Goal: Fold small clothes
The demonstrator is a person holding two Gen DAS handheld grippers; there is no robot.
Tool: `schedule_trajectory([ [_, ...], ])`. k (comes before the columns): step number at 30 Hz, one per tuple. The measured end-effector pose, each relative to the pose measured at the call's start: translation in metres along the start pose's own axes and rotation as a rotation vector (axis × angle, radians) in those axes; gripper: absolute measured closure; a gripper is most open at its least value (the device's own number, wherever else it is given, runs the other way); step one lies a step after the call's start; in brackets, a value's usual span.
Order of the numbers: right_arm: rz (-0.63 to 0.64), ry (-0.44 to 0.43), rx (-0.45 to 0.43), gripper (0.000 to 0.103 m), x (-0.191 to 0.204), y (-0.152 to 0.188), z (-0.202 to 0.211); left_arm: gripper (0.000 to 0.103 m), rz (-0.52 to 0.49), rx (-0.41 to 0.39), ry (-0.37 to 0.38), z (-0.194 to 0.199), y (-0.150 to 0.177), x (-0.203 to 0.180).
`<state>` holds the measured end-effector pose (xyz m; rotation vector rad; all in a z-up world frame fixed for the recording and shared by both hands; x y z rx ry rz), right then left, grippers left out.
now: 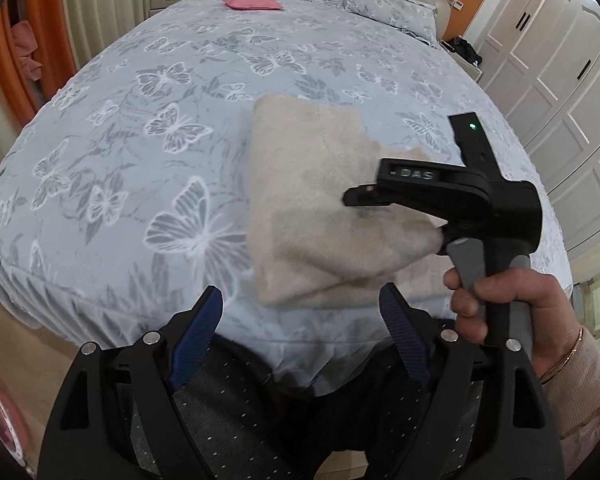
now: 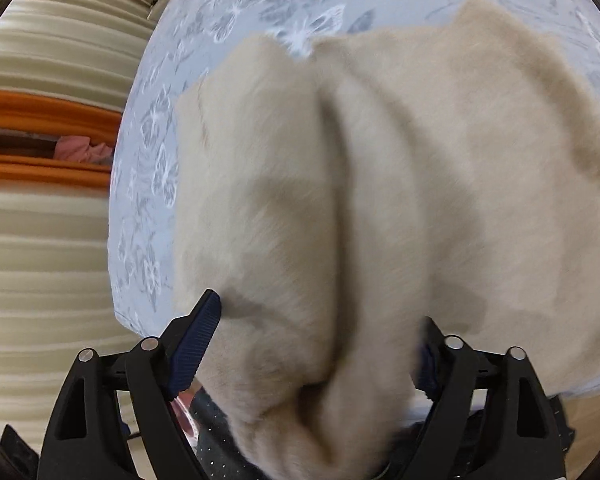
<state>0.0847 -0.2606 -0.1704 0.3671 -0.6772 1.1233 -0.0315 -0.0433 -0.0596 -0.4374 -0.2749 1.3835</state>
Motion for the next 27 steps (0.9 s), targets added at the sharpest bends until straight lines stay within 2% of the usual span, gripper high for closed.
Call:
schedule_trajectory([
  [1, 0.015, 0.007, -0.001, 0.052, 0.005, 0.003, -0.002, 0.024, 0.000, 0.001, -0.004, 0.001, 0.002, 0.001],
  [2, 0.030, 0.025, 0.001, 0.058, 0.010, 0.005, -0.005, 0.024, 0.000, 0.000, -0.009, 0.003, 0.005, 0.003],
  [3, 0.051, 0.049, -0.002, 0.072, 0.017, 0.007, -0.006, 0.024, 0.000, 0.001, -0.013, 0.003, 0.005, 0.005],
  [4, 0.071, 0.064, -0.006, 0.077, 0.023, 0.007, -0.006, 0.024, 0.001, 0.001, -0.015, 0.004, 0.007, 0.007],
  [6, 0.121, 0.080, -0.024, 0.081, 0.040, 0.008, -0.001, 0.024, 0.004, 0.005, -0.016, 0.004, 0.010, 0.010],
  [8, 0.156, 0.056, -0.039, 0.083, 0.056, 0.007, 0.007, 0.024, 0.007, 0.009, -0.026, 0.005, 0.014, 0.013],
  [11, 0.207, -0.039, -0.088, 0.084, 0.088, 0.003, 0.035, 0.024, 0.005, 0.014, -0.039, 0.004, 0.018, 0.014],
  [15, 0.279, -0.180, -0.204, 0.084, 0.108, 0.003, 0.100, 0.024, 0.005, 0.031, -0.052, 0.002, 0.022, 0.017],
  [17, 0.261, -0.192, -0.274, 0.085, 0.087, 0.007, 0.135, 0.021, 0.010, 0.035, -0.057, 0.001, 0.023, 0.019],
  [19, 0.215, -0.106, -0.321, 0.083, 0.042, 0.009, 0.151, 0.021, 0.013, 0.040, -0.063, -0.002, 0.024, 0.020],
  [20, 0.174, -0.044, -0.315, 0.083, 0.011, 0.008, 0.148, 0.021, 0.015, 0.045, -0.063, -0.003, 0.024, 0.020],
  [22, -0.007, 0.035, -0.239, 0.082, -0.069, 0.004, 0.125, 0.021, 0.013, 0.056, -0.059, -0.008, 0.024, 0.017],
  [24, -0.094, 0.076, -0.180, 0.076, -0.113, 0.010, 0.107, 0.021, 0.002, 0.074, -0.056, -0.012, 0.024, 0.009],
  [25, -0.121, 0.062, -0.174, 0.073, -0.126, 0.014, 0.104, 0.021, -0.003, 0.078, -0.052, -0.013, 0.024, 0.005],
  [26, -0.145, -0.005, -0.201, 0.070, -0.132, 0.019, 0.107, 0.021, -0.011, 0.075, -0.042, -0.013, 0.023, 0.000],
  [27, -0.158, -0.059, -0.227, 0.062, -0.133, 0.022, 0.111, 0.020, -0.016, 0.071, -0.036, -0.013, 0.022, -0.004],
])
Point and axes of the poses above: each gripper's, at about its wrist camera, not at the fingertips, and z roughly against the way its jaws point, x to its left, y to its underside, the point moved 1 cm from there along -z, roughly the way its jaws point, and after that the axes turned 10 degrees about -y, right-handed, at the moved point
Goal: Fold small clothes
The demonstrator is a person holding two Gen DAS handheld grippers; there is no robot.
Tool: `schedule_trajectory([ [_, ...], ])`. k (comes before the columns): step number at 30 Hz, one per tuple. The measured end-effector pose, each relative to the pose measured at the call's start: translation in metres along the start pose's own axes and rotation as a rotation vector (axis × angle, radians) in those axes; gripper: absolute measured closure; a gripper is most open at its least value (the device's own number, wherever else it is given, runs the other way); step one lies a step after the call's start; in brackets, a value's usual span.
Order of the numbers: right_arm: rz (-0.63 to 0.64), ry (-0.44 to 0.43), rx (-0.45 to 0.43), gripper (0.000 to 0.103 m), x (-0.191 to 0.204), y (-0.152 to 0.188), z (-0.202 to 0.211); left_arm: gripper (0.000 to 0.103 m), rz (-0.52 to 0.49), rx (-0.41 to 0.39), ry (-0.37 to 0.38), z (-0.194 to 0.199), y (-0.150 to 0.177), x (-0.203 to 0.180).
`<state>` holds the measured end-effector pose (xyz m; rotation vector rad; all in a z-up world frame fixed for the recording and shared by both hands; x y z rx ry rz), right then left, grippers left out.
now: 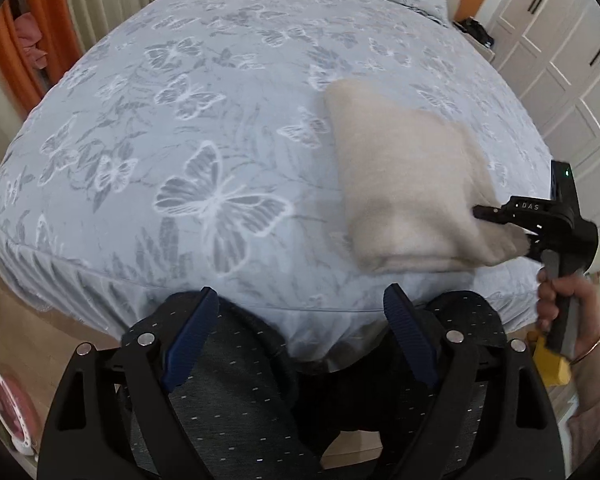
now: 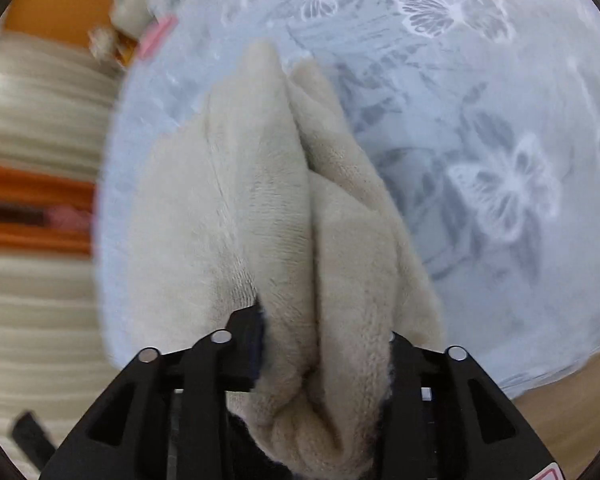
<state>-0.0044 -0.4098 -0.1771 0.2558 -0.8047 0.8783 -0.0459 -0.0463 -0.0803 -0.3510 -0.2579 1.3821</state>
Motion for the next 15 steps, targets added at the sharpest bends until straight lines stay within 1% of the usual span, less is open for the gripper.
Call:
schedule_trajectory([
  [1, -0.003, -0.023, -0.012, 0.057, 0.002, 0.002, 0.003, 0.019, -0.007, -0.002, 0.002, 0.000, -0.002, -0.005],
  [3, 0.019, -0.017, -0.019, 0.053, 0.008, 0.005, 0.008, 0.018, -0.016, 0.005, 0.017, -0.004, -0.004, -0.014],
  [4, 0.023, -0.024, -0.014, 0.047, 0.010, 0.007, 0.009, 0.018, -0.019, 0.010, 0.023, -0.006, -0.005, -0.018],
  [7, -0.009, -0.073, 0.005, 0.044, 0.009, 0.009, 0.015, 0.017, -0.071, 0.022, 0.029, -0.023, -0.011, -0.042],
  [8, -0.019, -0.090, 0.009, 0.043, 0.006, 0.011, 0.018, 0.015, -0.091, 0.024, 0.028, -0.030, -0.011, -0.050],
  [10, -0.047, -0.123, 0.016, 0.034, 0.002, 0.015, 0.022, 0.014, -0.141, 0.038, 0.010, -0.048, -0.012, -0.064],
  [12, -0.060, -0.137, 0.024, 0.032, 0.002, 0.019, 0.023, 0.014, -0.207, 0.065, -0.043, -0.071, -0.009, -0.078],
  [14, -0.045, -0.127, 0.039, 0.031, 0.005, 0.021, 0.024, 0.014, -0.247, 0.062, -0.073, -0.086, -0.007, -0.090],
  [15, -0.040, -0.126, 0.044, 0.027, 0.009, 0.023, 0.024, 0.014, -0.251, 0.056, -0.073, -0.089, -0.008, -0.093],
])
Point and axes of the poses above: each gripper's, at about its wrist camera, not at the fingertips, and z roughly against the way its jaws point, x to its left, y to its underside, the point moved 1 cm from there along -z, roughly the way its jaws point, and after that the axes turned 10 degrees about -y, right-handed, at the moved point
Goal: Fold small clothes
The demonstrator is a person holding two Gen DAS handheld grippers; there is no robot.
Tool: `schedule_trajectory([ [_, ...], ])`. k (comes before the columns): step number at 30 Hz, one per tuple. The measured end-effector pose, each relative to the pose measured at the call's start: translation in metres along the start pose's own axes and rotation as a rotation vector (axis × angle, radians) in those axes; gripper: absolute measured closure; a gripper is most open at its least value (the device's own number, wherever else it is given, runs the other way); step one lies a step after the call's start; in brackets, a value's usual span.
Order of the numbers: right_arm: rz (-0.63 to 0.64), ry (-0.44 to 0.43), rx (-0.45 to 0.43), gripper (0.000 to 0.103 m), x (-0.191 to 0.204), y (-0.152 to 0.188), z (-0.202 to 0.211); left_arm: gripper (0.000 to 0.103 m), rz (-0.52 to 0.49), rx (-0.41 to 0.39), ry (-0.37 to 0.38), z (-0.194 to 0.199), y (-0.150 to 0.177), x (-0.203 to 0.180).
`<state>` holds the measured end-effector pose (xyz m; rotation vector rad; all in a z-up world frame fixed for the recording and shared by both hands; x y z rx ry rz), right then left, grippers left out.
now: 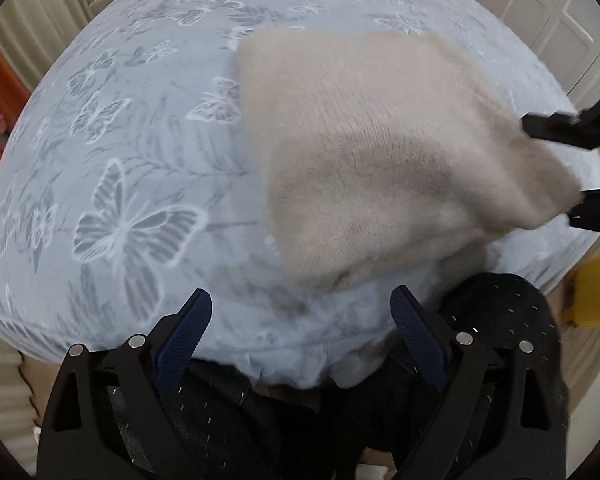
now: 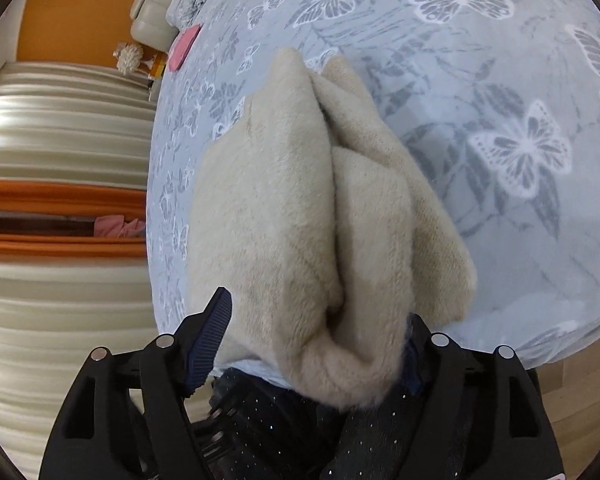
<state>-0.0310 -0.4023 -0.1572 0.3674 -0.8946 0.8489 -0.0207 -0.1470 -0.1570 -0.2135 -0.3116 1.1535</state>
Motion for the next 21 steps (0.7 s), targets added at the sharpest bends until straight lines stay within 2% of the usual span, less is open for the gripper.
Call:
schedule_trajectory([
  [3, 0.033, 0.046, 0.010, 0.026, 0.005, -0.004, -0.010, 0.015, 0.012, -0.062, 0.004, -0.008, -0.011, -0.008],
  [4, 0.046, 0.074, 0.012, 0.028, 0.006, -0.006, -0.016, 0.025, 0.015, -0.065, -0.003, -0.012, -0.015, -0.008],
  [5, 0.068, 0.108, 0.019, 0.033, 0.006, -0.008, -0.021, 0.048, 0.021, -0.055, 0.019, -0.016, -0.018, -0.007],
  [6, 0.078, 0.116, 0.025, 0.062, 0.006, -0.011, -0.025, 0.054, 0.036, -0.038, 0.051, -0.020, -0.022, -0.004],
  [7, 0.087, 0.123, 0.044, 0.078, 0.008, -0.013, -0.031, 0.067, 0.069, -0.026, 0.057, -0.021, -0.025, 0.001],
  [8, 0.092, 0.118, 0.052, 0.078, 0.013, -0.015, -0.032, 0.077, 0.129, -0.026, 0.087, -0.018, -0.027, 0.013],
  [10, 0.138, -0.002, 0.026, 0.080, 0.038, -0.016, -0.021, 0.084, 0.229, -0.049, 0.147, -0.004, -0.028, 0.033],
  [11, 0.182, -0.105, 0.000, 0.080, 0.059, -0.014, -0.008, 0.085, 0.271, -0.077, 0.167, 0.009, -0.027, 0.046],
  [13, 0.252, -0.196, -0.029, 0.081, 0.080, -0.010, 0.009, 0.086, 0.303, -0.106, 0.190, 0.023, -0.024, 0.061],
  [14, 0.266, -0.185, -0.031, 0.081, 0.077, -0.009, 0.009, 0.086, 0.307, -0.098, 0.198, 0.024, -0.020, 0.067],
  [15, 0.255, -0.125, -0.022, 0.081, 0.064, -0.009, 0.003, 0.086, 0.293, -0.080, 0.193, 0.020, -0.017, 0.067],
  [16, 0.236, -0.029, -0.001, 0.081, 0.044, -0.010, -0.008, 0.086, 0.273, -0.061, 0.176, 0.012, -0.014, 0.064],
  [17, 0.191, 0.121, 0.042, 0.081, 0.008, -0.011, -0.027, 0.085, 0.246, -0.022, 0.162, -0.002, -0.008, 0.058],
  [18, 0.118, 0.177, 0.076, 0.080, -0.023, -0.008, -0.039, 0.085, 0.242, 0.002, 0.163, -0.010, -0.005, 0.054],
  [19, 0.072, 0.141, 0.071, 0.080, -0.035, -0.006, -0.040, 0.085, 0.245, 0.022, 0.165, -0.016, 0.000, 0.051],
  [20, 0.003, 0.064, 0.023, 0.078, -0.043, -0.002, -0.030, 0.085, 0.244, 0.016, 0.151, -0.017, 0.004, 0.047],
  [21, -0.009, 0.042, 0.002, 0.070, -0.041, 0.000, -0.024, 0.085, 0.237, 0.008, 0.141, -0.016, 0.005, 0.045],
])
Point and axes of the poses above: each gripper's, at about its wrist camera, not at the fingertips, and z roughly against the way its jaws point, x to its left, y to its underside, the point moved 1 cm from there along -z, roughly the way its jaws point, and after that the axes turned 10 degrees about -y, right-handed, at the moved point
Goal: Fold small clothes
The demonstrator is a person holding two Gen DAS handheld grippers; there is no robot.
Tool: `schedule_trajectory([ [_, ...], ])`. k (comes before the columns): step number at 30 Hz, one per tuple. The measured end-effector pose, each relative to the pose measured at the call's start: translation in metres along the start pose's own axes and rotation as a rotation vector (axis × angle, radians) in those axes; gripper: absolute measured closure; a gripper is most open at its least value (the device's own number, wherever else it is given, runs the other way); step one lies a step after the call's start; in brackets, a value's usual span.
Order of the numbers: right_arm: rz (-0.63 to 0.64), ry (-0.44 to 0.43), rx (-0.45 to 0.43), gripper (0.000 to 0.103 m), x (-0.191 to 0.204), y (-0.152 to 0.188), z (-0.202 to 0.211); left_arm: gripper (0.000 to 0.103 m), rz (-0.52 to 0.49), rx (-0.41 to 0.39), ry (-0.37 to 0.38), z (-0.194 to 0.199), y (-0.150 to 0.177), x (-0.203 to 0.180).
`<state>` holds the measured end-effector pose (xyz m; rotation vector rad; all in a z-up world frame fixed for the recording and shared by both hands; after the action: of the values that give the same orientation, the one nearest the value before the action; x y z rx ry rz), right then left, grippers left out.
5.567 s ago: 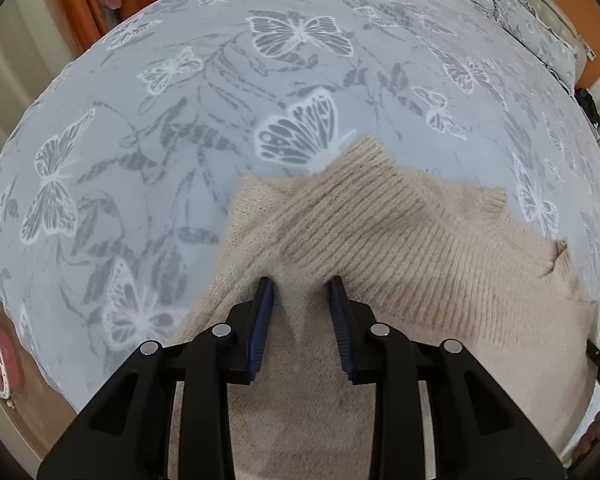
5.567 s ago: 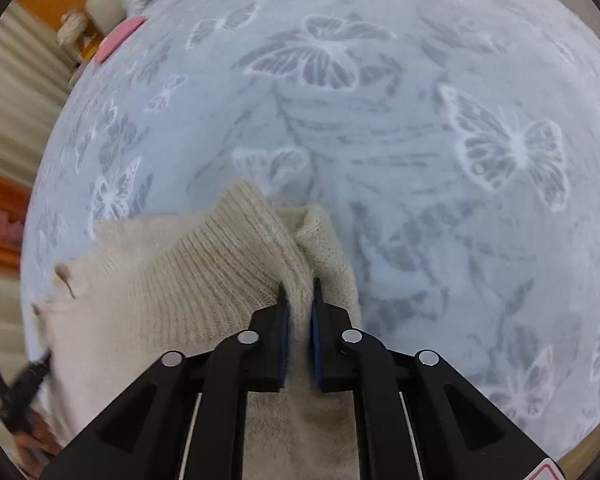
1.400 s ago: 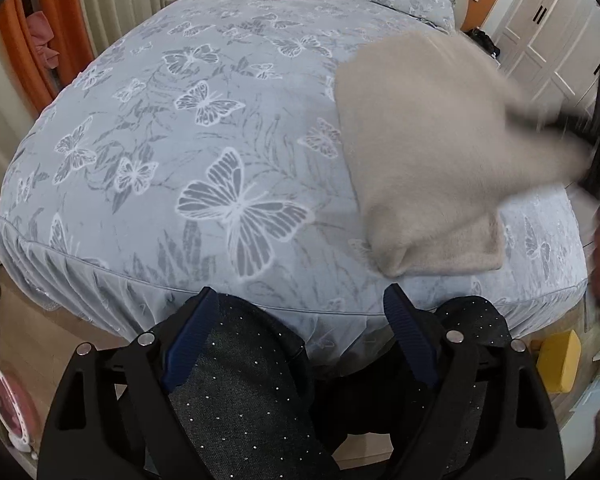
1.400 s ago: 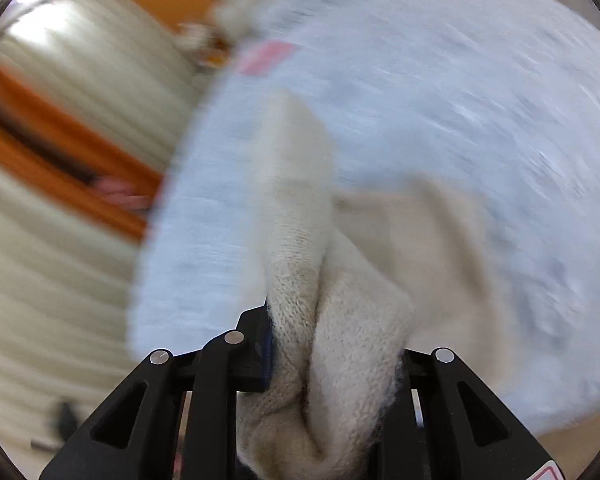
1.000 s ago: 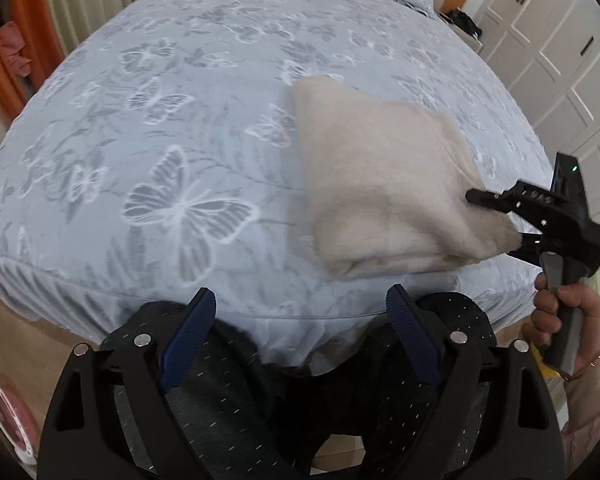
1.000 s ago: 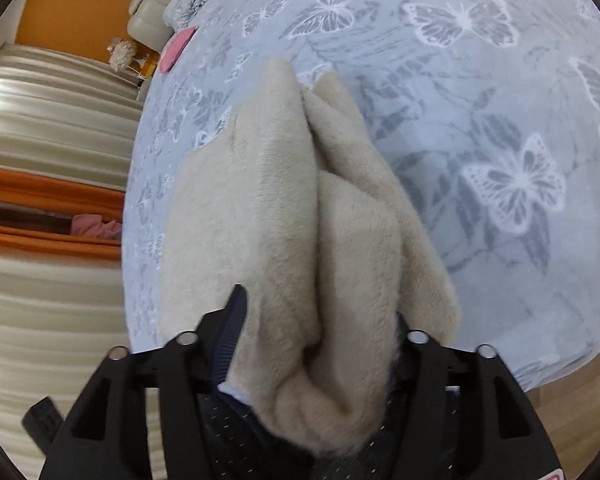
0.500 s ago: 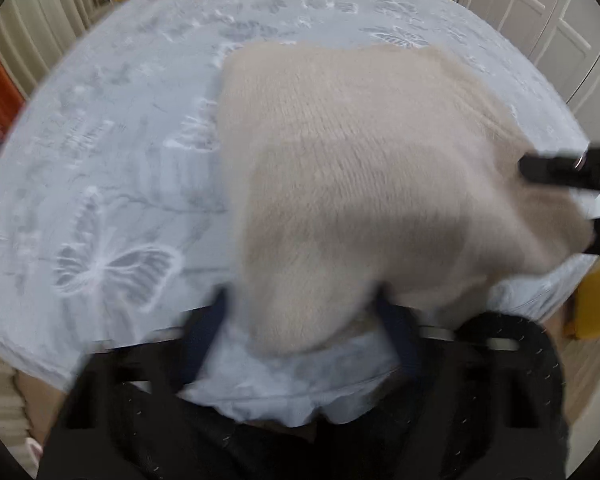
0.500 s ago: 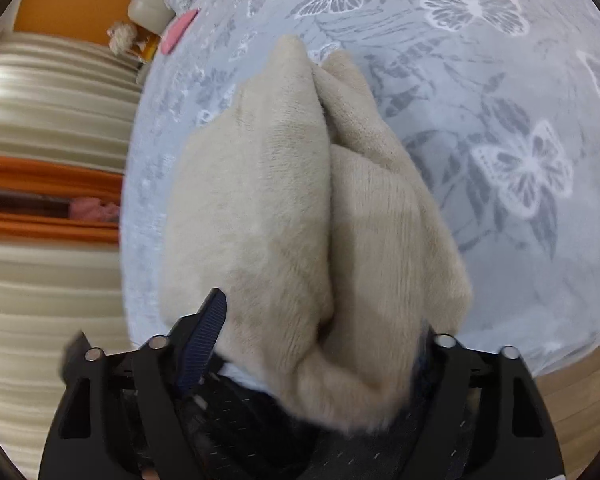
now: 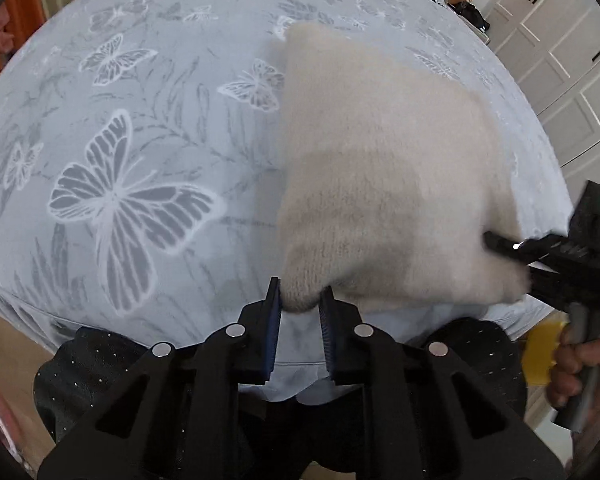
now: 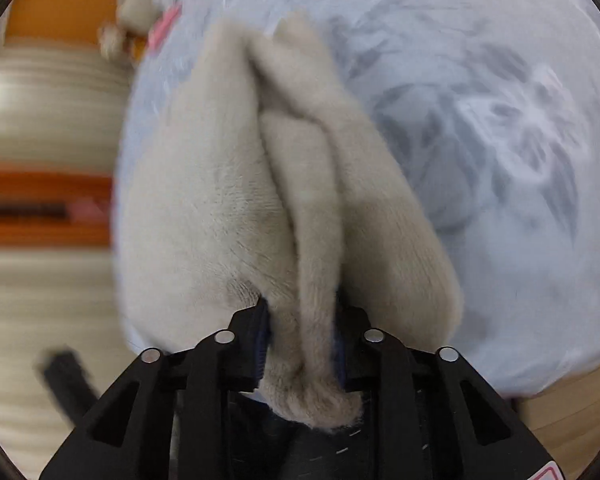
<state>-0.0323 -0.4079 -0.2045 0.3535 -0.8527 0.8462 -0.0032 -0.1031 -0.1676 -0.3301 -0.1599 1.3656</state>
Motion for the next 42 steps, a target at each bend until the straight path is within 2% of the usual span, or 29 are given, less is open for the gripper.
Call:
schedule_trajectory([
  [1, 0.011, 0.004, -0.032, 0.059, 0.007, 0.002, 0.009, 0.085, -0.012, -0.006, -0.008, 0.001, 0.001, -0.002],
  [3, 0.068, 0.076, -0.051, 0.049, 0.023, 0.001, 0.016, 0.085, -0.030, -0.007, -0.014, 0.004, 0.003, -0.004],
  [6, 0.155, 0.154, -0.079, 0.021, 0.049, -0.016, 0.022, 0.083, -0.025, 0.001, -0.019, 0.002, 0.002, -0.002],
  [7, 0.164, 0.158, -0.090, 0.018, 0.053, -0.023, 0.021, 0.083, -0.022, 0.002, -0.020, 0.002, 0.004, -0.002],
  [10, 0.157, 0.192, -0.048, 0.017, 0.057, -0.046, -0.005, 0.082, -0.023, 0.005, -0.030, 0.002, 0.000, 0.000],
  [11, 0.163, 0.212, -0.040, 0.021, 0.056, -0.050, -0.013, 0.082, -0.031, 0.004, -0.040, 0.002, 0.000, -0.001],
  [12, 0.184, 0.219, -0.024, 0.051, 0.058, -0.051, -0.019, 0.082, -0.041, 0.004, -0.048, 0.001, 0.001, -0.002],
  [13, 0.197, 0.213, -0.005, 0.077, 0.064, -0.052, -0.024, 0.082, -0.050, 0.006, -0.057, 0.001, 0.001, -0.004],
  [14, 0.219, 0.179, -0.005, 0.077, 0.074, -0.052, -0.020, 0.082, -0.056, 0.008, -0.063, 0.001, 0.000, -0.004],
  [16, 0.296, 0.118, -0.074, 0.080, 0.105, -0.050, -0.004, 0.082, -0.066, 0.009, -0.070, 0.001, -0.001, -0.007],
  [18, 0.335, 0.095, -0.124, 0.080, 0.118, -0.047, 0.012, 0.082, -0.077, 0.014, -0.078, 0.000, -0.002, -0.008],
  [19, 0.345, 0.096, -0.145, 0.081, 0.117, -0.047, 0.018, 0.082, -0.076, 0.020, -0.091, -0.002, -0.002, -0.008],
  [21, 0.337, 0.172, -0.145, 0.080, 0.097, -0.051, 0.016, 0.081, -0.067, 0.027, -0.090, -0.005, -0.004, -0.006],
  [22, 0.320, 0.226, -0.115, 0.078, 0.081, -0.054, 0.008, 0.080, -0.063, 0.029, -0.089, -0.005, -0.004, -0.004],
  [23, 0.277, 0.293, -0.047, 0.074, 0.055, -0.058, -0.008, 0.080, -0.062, 0.030, -0.089, -0.005, -0.004, -0.004],
  [24, 0.246, 0.294, -0.027, 0.066, 0.043, -0.058, -0.015, 0.080, -0.065, 0.031, -0.090, -0.004, -0.004, -0.005],
  [26, 0.195, 0.206, -0.087, 0.064, 0.037, -0.054, 0.003, 0.080, -0.075, 0.025, -0.099, -0.003, -0.004, -0.007],
  [29, 0.174, 0.165, -0.142, 0.060, 0.043, -0.044, 0.032, 0.079, -0.072, 0.025, -0.103, -0.002, -0.003, -0.008],
  [30, 0.177, 0.149, -0.149, 0.056, 0.044, -0.038, 0.042, 0.078, -0.067, 0.027, -0.105, -0.002, -0.002, -0.007],
  [31, 0.180, 0.137, -0.153, 0.044, 0.044, -0.029, 0.053, 0.076, -0.065, 0.027, -0.109, -0.002, -0.002, -0.007],
  [33, 0.176, 0.133, -0.155, 0.033, 0.045, -0.017, 0.059, 0.074, -0.048, 0.026, -0.114, -0.003, -0.003, -0.004],
  [36, 0.149, 0.150, -0.089, 0.032, 0.041, 0.008, 0.033, 0.074, -0.023, 0.026, -0.112, -0.004, -0.004, 0.001],
  [37, 0.140, 0.168, -0.064, 0.036, 0.034, 0.013, 0.027, 0.076, -0.015, 0.030, -0.115, -0.005, -0.003, 0.002],
  [38, 0.126, 0.163, -0.028, 0.048, 0.026, 0.016, 0.015, 0.080, 0.000, 0.039, -0.111, -0.007, -0.003, 0.003],
  [39, 0.119, 0.136, -0.008, 0.075, 0.023, 0.016, 0.008, 0.083, 0.013, 0.050, -0.105, -0.009, -0.003, 0.004],
  [40, 0.109, 0.118, -0.003, 0.077, 0.024, 0.016, 0.006, 0.088, 0.023, 0.059, -0.101, -0.010, -0.003, 0.005],
  [42, 0.139, 0.072, -0.068, 0.080, 0.041, 0.015, 0.021, 0.091, 0.031, 0.060, -0.105, -0.008, -0.005, 0.007],
])
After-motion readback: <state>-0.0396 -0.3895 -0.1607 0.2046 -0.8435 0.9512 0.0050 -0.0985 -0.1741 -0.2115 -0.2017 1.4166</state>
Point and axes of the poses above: each gripper's, at about its wrist camera, not at the fingertips, and z roughly against the way its jaws point, x to its left, y to its underside, the point moved 1 cm from there along -z, roughly the way its jaws point, and after that the axes turned 10 degrees about -y, right-handed, at the moved point
